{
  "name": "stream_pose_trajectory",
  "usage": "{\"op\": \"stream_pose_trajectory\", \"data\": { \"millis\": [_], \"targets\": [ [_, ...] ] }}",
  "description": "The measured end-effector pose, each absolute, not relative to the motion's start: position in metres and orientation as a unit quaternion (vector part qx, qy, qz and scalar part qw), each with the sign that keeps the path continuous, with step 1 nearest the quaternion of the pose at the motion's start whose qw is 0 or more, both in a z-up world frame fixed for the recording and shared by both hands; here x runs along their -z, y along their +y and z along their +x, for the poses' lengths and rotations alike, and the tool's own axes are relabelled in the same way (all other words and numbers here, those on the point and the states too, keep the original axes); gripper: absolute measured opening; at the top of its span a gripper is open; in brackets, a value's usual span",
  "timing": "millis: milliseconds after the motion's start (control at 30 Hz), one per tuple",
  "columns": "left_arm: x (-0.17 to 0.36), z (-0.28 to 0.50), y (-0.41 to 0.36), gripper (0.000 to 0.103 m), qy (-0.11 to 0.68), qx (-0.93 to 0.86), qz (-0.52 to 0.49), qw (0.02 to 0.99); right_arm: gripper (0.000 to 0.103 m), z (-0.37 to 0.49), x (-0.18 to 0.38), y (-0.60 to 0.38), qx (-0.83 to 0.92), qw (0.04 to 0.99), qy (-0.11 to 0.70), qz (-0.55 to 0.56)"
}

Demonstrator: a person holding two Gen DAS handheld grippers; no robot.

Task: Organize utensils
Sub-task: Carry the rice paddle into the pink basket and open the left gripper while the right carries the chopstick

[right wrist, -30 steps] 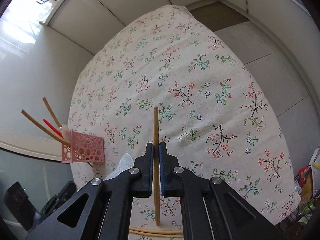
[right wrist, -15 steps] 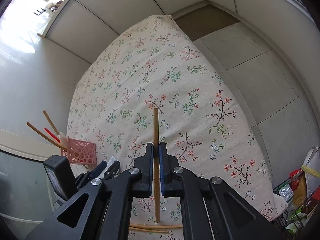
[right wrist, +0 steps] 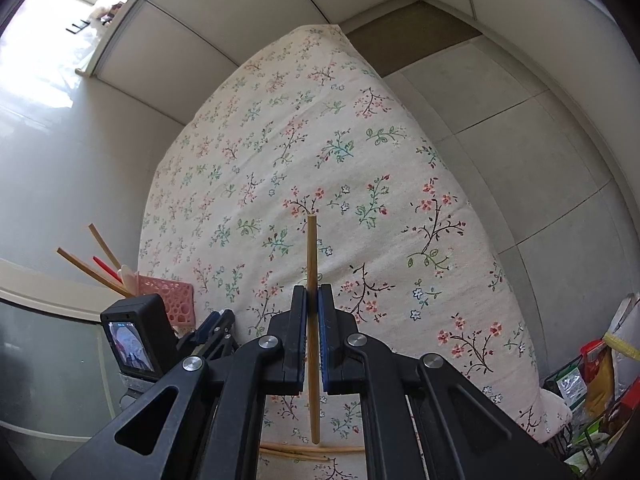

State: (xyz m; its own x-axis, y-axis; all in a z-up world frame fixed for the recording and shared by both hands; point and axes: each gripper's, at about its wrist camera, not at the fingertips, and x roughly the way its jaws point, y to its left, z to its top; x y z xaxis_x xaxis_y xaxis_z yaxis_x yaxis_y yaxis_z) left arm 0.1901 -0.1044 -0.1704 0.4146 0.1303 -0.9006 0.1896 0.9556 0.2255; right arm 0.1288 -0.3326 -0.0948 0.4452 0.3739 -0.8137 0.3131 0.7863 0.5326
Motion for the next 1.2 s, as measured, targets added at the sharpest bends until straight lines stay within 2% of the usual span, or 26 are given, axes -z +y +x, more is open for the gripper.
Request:
{"op": "stream_pose_trajectory", "data": {
  "millis": [300,567,867,1200],
  "targets": [
    [0.132,0.18,-0.08,0.005,0.527,0.057,0.08,0.844,0.005,0.125,0.079,-0.328,-0.027,0.8,0.507,0.32],
    [0.078,0.158,-0.044,0.003,0.483,0.142,-0.031,0.864,0.005,0.123,0.056,-0.314,-0.041,0.824,0.473,0.309],
    [0.019,0.145,0.004,0.002,0.405,0.221,-0.153,0.874,0.005,0.124,0.029,-0.283,-0.06,0.855,0.432,0.281],
    [-0.032,0.133,0.075,0.002,0.269,0.209,-0.25,0.906,0.005,0.136,0.028,-0.261,-0.065,0.861,0.428,0.267]
  ]
}}
